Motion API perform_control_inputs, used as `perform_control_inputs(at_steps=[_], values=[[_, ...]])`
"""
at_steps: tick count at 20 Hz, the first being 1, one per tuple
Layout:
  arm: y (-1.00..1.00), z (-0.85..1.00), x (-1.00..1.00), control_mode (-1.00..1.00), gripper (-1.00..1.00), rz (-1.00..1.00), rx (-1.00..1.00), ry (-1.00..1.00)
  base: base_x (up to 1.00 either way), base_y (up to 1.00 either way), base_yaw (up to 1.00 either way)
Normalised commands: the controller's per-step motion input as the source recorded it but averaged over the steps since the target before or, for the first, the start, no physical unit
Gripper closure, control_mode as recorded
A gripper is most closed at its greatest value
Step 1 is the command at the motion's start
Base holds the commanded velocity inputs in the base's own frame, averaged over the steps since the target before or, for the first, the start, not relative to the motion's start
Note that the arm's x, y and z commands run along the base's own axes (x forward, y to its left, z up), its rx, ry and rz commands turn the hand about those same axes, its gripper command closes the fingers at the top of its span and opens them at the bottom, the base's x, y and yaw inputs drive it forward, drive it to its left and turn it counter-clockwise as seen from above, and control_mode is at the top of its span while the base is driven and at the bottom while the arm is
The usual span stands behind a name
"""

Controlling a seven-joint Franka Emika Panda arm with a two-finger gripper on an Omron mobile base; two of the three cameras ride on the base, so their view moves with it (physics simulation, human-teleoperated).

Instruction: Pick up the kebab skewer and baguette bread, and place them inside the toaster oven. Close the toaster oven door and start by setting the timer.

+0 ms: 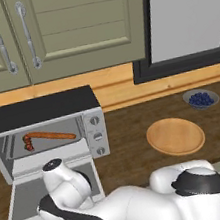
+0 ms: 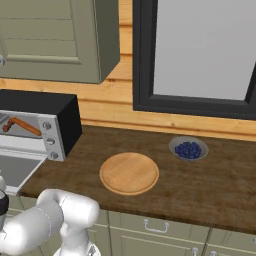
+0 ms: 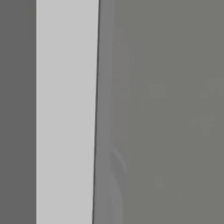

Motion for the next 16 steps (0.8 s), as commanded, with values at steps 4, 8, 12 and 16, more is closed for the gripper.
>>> perform_control_inputs(at_steps=[4, 8, 12, 16], values=[[-0.02, -0.16, -0.53, -1.00, -1.00, 0.00, 0.01, -0.17, 0.00, 0.00, 0.00], [-0.04, -0.11, -0.69, -1.00, -1.00, 0.00, 0.03, -0.07, 0.00, 0.00, 0.00], [0.00, -0.19, -0.03, -1.00, -1.00, -0.02, 0.01, -0.07, 0.00, 0.00, 0.00], [-0.03, -0.16, 0.18, -1.00, -1.00, 0.00, 0.00, -0.11, 0.00, 0.00, 0.00]])
